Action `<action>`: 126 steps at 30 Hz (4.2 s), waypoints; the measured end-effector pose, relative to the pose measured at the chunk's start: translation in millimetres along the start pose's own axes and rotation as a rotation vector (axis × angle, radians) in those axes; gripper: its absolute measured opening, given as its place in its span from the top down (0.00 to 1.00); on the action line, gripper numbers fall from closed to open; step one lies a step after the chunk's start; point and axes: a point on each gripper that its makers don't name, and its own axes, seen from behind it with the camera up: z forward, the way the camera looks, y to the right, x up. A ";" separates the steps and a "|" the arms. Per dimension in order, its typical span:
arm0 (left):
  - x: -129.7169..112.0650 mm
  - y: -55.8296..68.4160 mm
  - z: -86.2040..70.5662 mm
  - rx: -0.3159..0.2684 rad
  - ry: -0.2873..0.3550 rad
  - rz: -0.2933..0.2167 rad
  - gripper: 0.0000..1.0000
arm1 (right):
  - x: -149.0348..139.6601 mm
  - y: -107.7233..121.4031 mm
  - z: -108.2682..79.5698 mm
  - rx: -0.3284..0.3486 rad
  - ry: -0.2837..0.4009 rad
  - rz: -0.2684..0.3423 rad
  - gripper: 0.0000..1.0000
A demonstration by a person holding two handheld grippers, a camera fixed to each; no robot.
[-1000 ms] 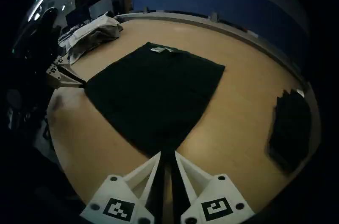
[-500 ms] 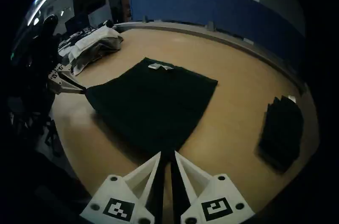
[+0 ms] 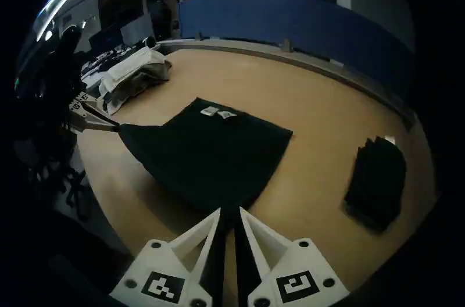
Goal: Fold towel
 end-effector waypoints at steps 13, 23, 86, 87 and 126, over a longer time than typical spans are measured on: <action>1.1 8.6 -9.3 -0.015 -0.004 -0.016 0.95 | 3.4 0.9 -9.3 -0.002 0.008 0.018 0.92; 5.5 4.9 -7.1 -0.010 -0.004 -0.030 0.95 | 6.7 3.1 -7.0 -0.002 0.010 0.021 0.92; 83.3 -87.2 116.9 0.102 -0.010 -0.067 0.96 | 67.1 100.3 127.5 -0.073 -0.025 0.106 0.92; 82.4 -88.2 119.0 0.105 -0.013 -0.067 0.96 | 66.7 101.4 129.4 -0.074 -0.027 0.109 0.92; 97.3 -134.6 140.4 0.263 -0.020 -0.070 0.37 | 84.2 139.2 158.3 -0.223 -0.016 0.046 0.32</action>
